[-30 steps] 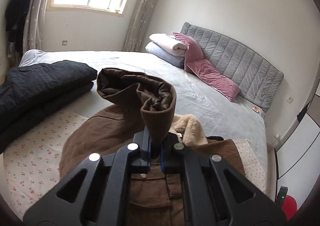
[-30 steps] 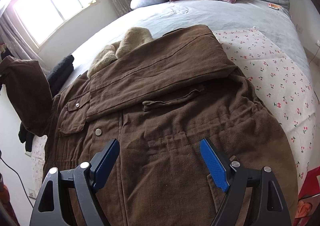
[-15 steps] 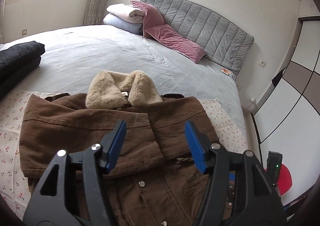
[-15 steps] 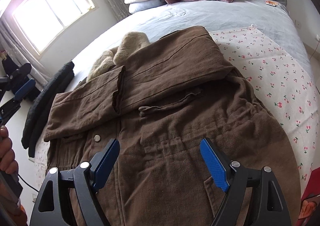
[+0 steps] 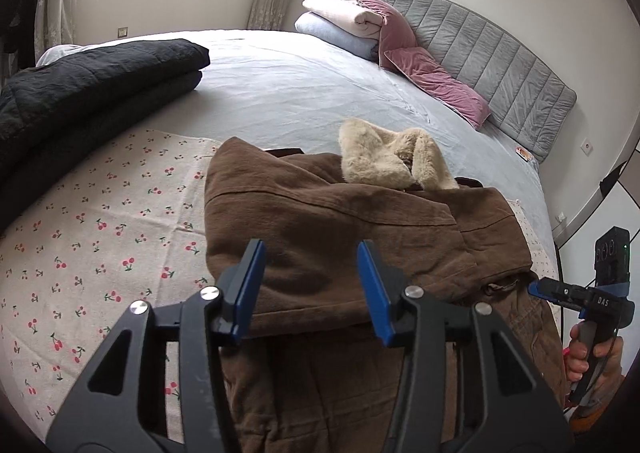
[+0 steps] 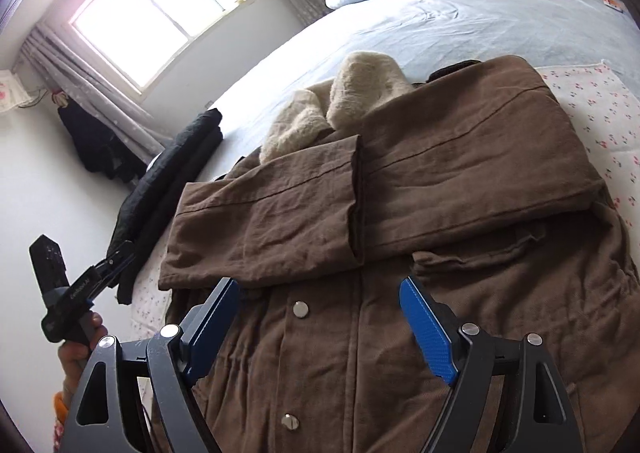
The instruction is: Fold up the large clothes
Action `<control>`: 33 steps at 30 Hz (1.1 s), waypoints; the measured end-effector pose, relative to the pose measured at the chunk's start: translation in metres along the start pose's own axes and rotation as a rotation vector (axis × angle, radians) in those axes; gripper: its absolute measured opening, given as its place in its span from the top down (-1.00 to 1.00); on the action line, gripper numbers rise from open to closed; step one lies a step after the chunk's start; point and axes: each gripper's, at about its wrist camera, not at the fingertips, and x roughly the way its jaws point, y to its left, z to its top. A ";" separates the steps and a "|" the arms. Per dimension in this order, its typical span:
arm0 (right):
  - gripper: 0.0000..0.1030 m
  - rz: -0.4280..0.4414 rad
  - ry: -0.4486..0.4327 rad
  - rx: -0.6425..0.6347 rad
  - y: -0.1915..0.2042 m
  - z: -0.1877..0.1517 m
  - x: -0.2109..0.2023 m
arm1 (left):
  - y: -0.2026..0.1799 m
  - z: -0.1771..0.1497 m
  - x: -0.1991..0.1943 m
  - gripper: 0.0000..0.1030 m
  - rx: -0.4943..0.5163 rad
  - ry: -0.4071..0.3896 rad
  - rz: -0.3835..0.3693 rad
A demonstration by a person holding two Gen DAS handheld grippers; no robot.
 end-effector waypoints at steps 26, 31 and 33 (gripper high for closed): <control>0.71 -0.297 -0.052 -0.214 -0.002 0.072 0.065 | -0.001 -0.018 0.109 0.43 0.111 0.215 0.062; 0.58 -0.331 0.027 -0.198 -0.045 0.044 0.078 | -0.010 -0.015 0.109 0.42 0.179 0.224 0.095; 0.48 -0.298 0.020 -0.171 -0.052 0.041 0.071 | -0.009 0.002 0.101 0.42 0.167 0.176 0.077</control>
